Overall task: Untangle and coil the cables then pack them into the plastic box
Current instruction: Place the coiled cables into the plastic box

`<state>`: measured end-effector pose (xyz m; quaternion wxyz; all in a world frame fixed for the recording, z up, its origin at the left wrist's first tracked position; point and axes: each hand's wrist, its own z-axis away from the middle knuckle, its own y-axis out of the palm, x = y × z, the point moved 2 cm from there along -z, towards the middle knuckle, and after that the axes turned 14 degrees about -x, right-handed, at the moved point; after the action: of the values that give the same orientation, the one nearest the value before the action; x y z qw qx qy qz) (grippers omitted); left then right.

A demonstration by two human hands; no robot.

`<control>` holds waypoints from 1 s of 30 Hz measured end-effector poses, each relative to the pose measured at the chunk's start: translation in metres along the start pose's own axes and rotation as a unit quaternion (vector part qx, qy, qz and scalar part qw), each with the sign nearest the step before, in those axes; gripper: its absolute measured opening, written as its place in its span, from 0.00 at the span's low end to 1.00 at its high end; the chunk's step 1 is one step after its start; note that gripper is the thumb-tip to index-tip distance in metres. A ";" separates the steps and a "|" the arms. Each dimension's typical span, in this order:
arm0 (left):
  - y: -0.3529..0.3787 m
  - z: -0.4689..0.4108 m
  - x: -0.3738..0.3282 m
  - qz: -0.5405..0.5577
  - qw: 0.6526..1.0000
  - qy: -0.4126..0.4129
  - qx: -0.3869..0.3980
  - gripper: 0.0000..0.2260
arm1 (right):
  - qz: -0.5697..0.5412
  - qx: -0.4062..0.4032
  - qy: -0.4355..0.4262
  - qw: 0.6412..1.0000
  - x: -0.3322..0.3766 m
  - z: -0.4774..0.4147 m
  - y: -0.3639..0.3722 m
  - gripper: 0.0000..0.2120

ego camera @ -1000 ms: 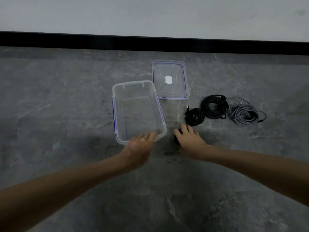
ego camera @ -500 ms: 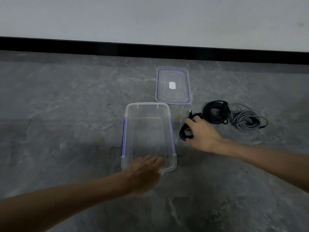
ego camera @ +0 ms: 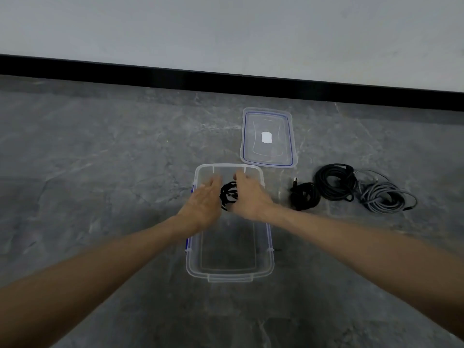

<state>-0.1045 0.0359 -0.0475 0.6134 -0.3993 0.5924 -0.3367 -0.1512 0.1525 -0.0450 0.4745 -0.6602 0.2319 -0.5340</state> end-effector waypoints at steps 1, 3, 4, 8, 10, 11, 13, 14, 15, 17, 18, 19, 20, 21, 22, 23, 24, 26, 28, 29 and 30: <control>0.006 0.000 0.002 -0.014 0.999 0.016 0.029 0.27 | -0.010 -0.001 0.006 1.000 -0.002 -0.003 0.008 0.28; 0.023 0.002 0.008 -0.095 0.990 0.075 0.076 0.34 | -0.035 -0.006 0.013 0.999 -0.006 -0.007 0.023 0.21; 0.031 0.003 0.011 -0.148 0.980 0.098 0.086 0.35 | -0.042 -0.015 0.011 0.999 -0.008 -0.010 0.030 0.19; 0.053 0.000 0.019 -0.265 0.959 0.065 0.082 0.32 | -0.054 -0.008 -0.028 0.998 -0.016 -0.015 0.056 0.24; 0.059 -0.001 0.018 -0.282 0.955 0.041 0.084 0.32 | -0.047 0.024 -0.052 0.997 -0.016 -0.015 0.060 0.30; 0.061 -0.002 0.018 -0.285 0.954 0.030 0.087 0.32 | -0.045 0.031 -0.059 0.997 -0.016 -0.015 0.060 0.32; 0.064 -0.004 0.019 -0.290 0.952 0.020 0.094 0.33 | -0.028 0.028 -0.077 0.996 -0.016 -0.017 0.052 0.30; 0.066 -0.004 0.020 -0.289 0.952 0.017 0.095 0.33 | -0.017 0.017 -0.095 0.995 -0.016 -0.018 0.043 0.26; 0.068 -0.005 0.021 -0.287 0.953 0.014 0.093 0.33 | -0.011 0.000 -0.122 0.992 -0.018 -0.019 0.032 0.22; 0.070 -0.007 0.024 -0.286 0.955 0.013 0.082 0.33 | 0.002 -0.056 -0.187 0.981 -0.025 -0.021 0.004 0.16; 0.071 -0.008 0.025 -0.287 0.955 0.013 0.078 0.35 | 0.016 -0.088 -0.205 0.975 -0.035 -0.023 -0.010 0.16; 0.071 -0.010 0.025 -0.290 0.954 0.013 0.077 0.36 | 0.033 -0.119 -0.203 0.971 -0.048 -0.025 -0.024 0.17; 0.070 -0.011 0.024 -0.296 0.952 0.011 0.078 0.36 | 0.057 -0.137 -0.178 0.973 -0.064 -0.026 -0.036 0.18; 0.070 -0.013 0.023 -0.304 0.949 0.008 0.080 0.35 | 0.085 -0.134 -0.137 0.978 -0.081 -0.027 -0.045 0.19; 0.069 -0.015 0.021 -0.312 0.947 0.002 0.082 0.34 | 0.118 -0.096 -0.083 0.985 -0.099 -0.027 -0.050 0.22; 0.069 -0.017 0.020 -0.318 0.944 -0.005 0.084 0.33 | 0.154 -0.028 -0.027 0.987 -0.116 -0.026 -0.050 0.26; 0.069 -0.018 0.018 -0.324 0.942 -0.009 0.087 0.33 | 0.196 0.048 0.014 0.979 -0.129 -0.023 -0.049 0.32; 0.068 -0.019 0.015 -0.331 0.939 -0.014 0.092 0.34 | 0.284 0.159 0.034 0.945 -0.143 -0.014 -0.041 0.40; 0.065 -0.019 0.013 -0.337 0.937 -0.010 0.094 0.35 | 0.369 0.170 -0.013 0.914 -0.146 -0.007 -0.033 0.41; 0.064 -0.018 0.012 -0.339 0.936 -0.006 0.096 0.36 | 0.407 0.156 -0.043 0.899 -0.143 -0.005 -0.030 0.39; 0.062 -0.016 0.012 -0.337 0.936 -0.001 0.098 0.38 | 0.439 0.145 -0.067 0.884 -0.140 -0.004 -0.028 0.36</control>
<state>-0.1237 0.0520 -0.1073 0.5008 -0.5137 0.3866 -0.5795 -0.2057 0.2776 -0.0884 0.7651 -0.4489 0.3859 -0.2533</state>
